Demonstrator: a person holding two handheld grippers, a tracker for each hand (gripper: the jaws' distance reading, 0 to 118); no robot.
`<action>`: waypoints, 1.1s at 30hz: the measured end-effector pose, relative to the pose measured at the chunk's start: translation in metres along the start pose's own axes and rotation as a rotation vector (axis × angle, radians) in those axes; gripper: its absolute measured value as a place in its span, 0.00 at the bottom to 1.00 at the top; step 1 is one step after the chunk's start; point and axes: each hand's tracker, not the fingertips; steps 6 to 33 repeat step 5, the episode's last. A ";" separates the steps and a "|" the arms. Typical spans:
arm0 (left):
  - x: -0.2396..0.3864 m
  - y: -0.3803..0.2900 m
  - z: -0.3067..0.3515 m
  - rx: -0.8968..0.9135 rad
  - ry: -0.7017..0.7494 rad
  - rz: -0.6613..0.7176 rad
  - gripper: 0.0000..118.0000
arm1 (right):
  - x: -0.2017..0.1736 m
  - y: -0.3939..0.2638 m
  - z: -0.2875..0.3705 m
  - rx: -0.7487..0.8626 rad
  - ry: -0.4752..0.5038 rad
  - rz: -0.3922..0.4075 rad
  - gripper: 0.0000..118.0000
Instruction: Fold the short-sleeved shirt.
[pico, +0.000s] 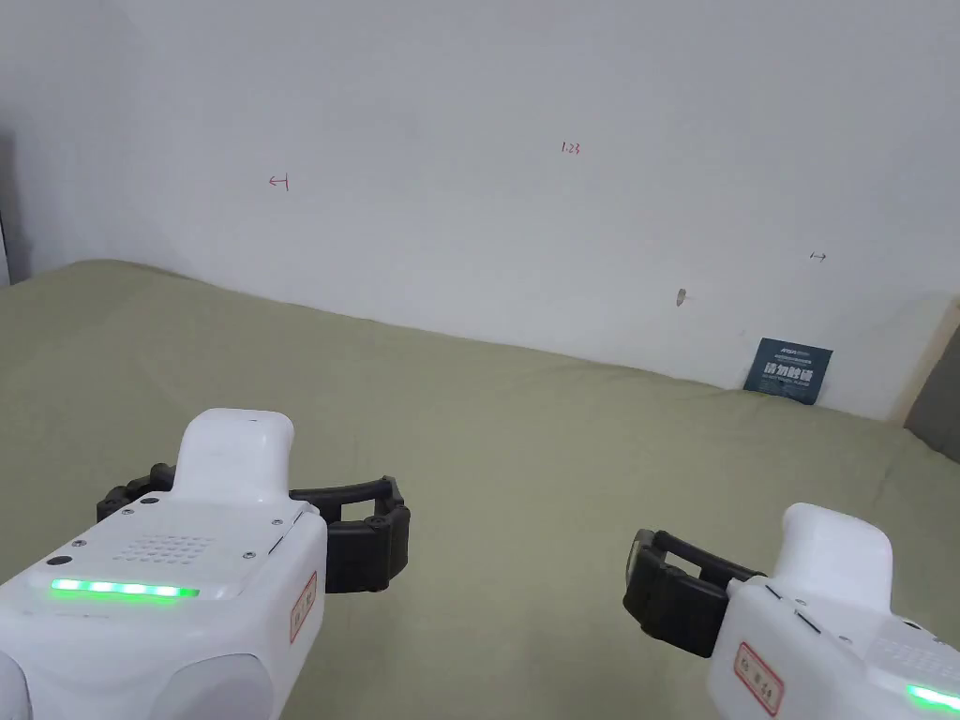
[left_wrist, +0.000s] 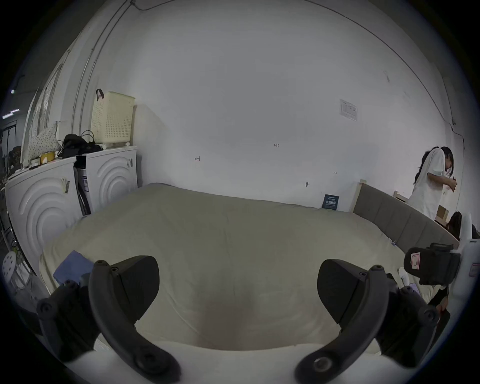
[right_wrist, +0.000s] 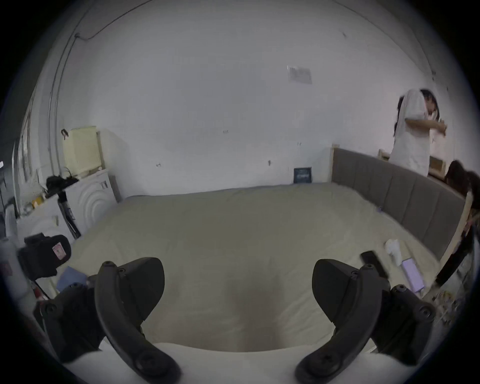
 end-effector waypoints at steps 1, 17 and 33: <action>0.000 0.001 -0.003 -0.001 0.001 -0.001 1.00 | 0.005 0.000 -0.005 -0.015 0.034 -0.046 0.97; 0.002 -0.001 -0.020 -0.012 0.016 -0.023 1.00 | 0.013 -0.004 -0.022 -0.019 0.014 -0.061 0.97; 0.002 -0.001 -0.020 -0.012 0.016 -0.023 1.00 | 0.013 -0.004 -0.022 -0.019 0.014 -0.061 0.97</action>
